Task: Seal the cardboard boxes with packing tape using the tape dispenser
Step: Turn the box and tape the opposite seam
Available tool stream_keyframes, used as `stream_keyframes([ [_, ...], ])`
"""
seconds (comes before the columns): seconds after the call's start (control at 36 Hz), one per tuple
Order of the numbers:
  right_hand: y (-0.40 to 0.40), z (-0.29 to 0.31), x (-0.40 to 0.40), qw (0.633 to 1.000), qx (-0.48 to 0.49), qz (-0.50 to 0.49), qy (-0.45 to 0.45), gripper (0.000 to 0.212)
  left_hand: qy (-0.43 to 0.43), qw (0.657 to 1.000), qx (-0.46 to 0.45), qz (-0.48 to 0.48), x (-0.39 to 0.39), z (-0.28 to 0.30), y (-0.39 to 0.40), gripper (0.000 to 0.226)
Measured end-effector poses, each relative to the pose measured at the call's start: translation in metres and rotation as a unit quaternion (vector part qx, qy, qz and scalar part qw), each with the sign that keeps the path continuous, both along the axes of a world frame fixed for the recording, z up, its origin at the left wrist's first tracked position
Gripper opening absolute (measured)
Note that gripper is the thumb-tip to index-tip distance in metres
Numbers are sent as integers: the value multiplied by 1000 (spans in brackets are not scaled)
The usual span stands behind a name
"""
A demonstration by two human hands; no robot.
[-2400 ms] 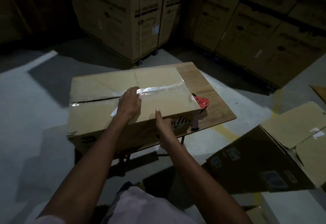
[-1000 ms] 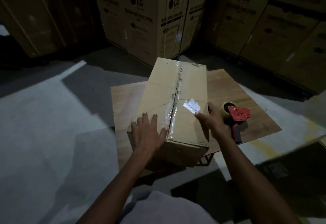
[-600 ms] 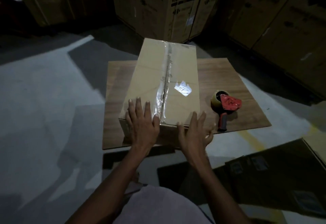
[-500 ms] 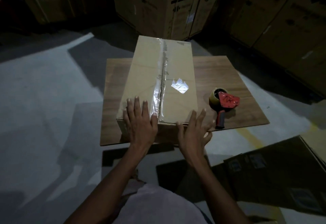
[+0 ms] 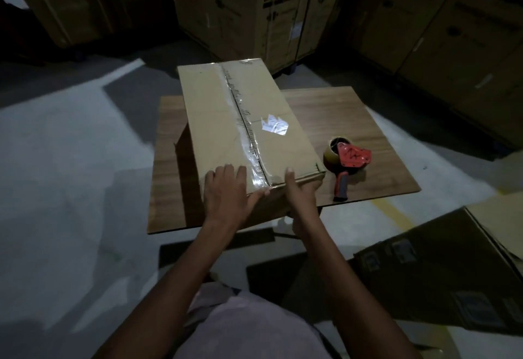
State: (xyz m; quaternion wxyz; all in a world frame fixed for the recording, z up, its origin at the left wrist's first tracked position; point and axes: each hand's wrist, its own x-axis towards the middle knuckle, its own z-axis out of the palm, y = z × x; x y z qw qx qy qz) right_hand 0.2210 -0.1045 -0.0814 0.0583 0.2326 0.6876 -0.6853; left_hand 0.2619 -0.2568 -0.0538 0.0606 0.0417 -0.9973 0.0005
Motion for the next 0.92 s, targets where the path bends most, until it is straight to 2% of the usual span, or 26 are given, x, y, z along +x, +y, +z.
stream_keyframes([
  [0.14,-3,-10,-18,998,60,-22,20,107,-1,999,32,-24,-2,3,-5,67],
  [0.19,1,-11,-27,998,57,-30,22,104,0,998,37,-45,-3,2,-3,62],
  [0.31,21,-12,-55,999,28,-16,31,65,6,996,22,-86,-11,5,2,56],
  [0.39,41,-6,-79,998,-21,9,51,31,10,984,40,-171,-22,6,6,61],
  [0.47,57,6,-98,996,-32,58,62,34,-3,964,30,-265,-37,8,7,73],
  [0.53,63,13,-104,995,-12,80,56,39,0,949,33,-312,-49,10,4,73],
  [0.58,64,17,-105,996,29,80,37,34,0,937,48,-346,-62,10,1,64],
  [0.64,61,20,-102,996,63,62,1,20,12,926,85,-367,-76,10,-2,45],
  [0.75,45,24,-73,996,47,-1,-74,18,60,908,149,-386,-97,5,-7,11],
  [0.83,31,20,-43,996,39,-5,-79,19,71,900,162,-399,-105,-5,-9,8],
  [0.92,12,10,-19,999,21,7,-36,22,99,893,172,-404,-106,-16,-9,10],
])
